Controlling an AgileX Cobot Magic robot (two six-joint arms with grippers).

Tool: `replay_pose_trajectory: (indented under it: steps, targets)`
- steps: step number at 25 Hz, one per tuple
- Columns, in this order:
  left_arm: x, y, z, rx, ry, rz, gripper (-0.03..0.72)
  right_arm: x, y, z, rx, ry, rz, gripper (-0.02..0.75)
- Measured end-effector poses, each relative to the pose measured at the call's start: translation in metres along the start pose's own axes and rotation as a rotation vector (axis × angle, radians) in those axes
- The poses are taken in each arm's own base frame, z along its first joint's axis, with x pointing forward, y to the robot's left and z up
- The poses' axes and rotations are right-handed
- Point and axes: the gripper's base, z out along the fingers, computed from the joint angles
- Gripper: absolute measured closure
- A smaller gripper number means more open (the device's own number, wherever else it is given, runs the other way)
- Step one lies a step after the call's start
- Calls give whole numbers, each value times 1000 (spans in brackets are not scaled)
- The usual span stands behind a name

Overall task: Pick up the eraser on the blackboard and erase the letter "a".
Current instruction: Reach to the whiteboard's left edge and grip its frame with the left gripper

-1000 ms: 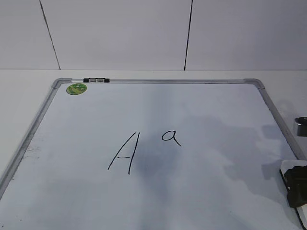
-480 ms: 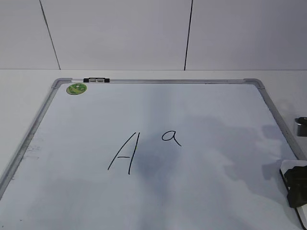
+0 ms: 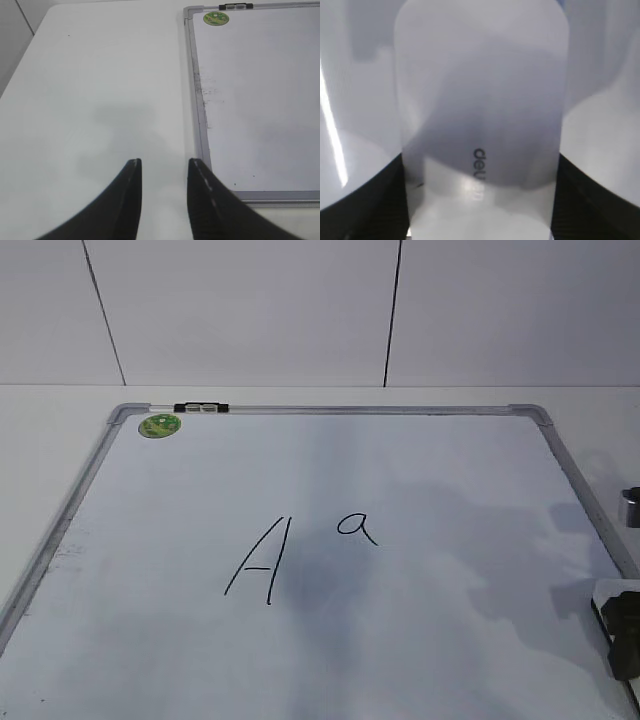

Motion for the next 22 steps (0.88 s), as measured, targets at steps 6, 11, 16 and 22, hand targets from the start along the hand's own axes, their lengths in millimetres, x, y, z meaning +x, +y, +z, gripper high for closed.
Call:
replay_pose_trajectory:
  steps: [6,11,16,22]
  targets:
    - [0,0,0,0,0,0,454,-6,0,-9,2,-22,-1,176]
    - [0,0,0,0,0,0,453,-8,1,-12,-6,-16,8,176]
    - [0,0,0,0,0,0,453,-13,3,-21,-20,-7,20,176]
    - [0,0,0,0,0,0,453,-23,11,-39,-51,-2,-6,176]
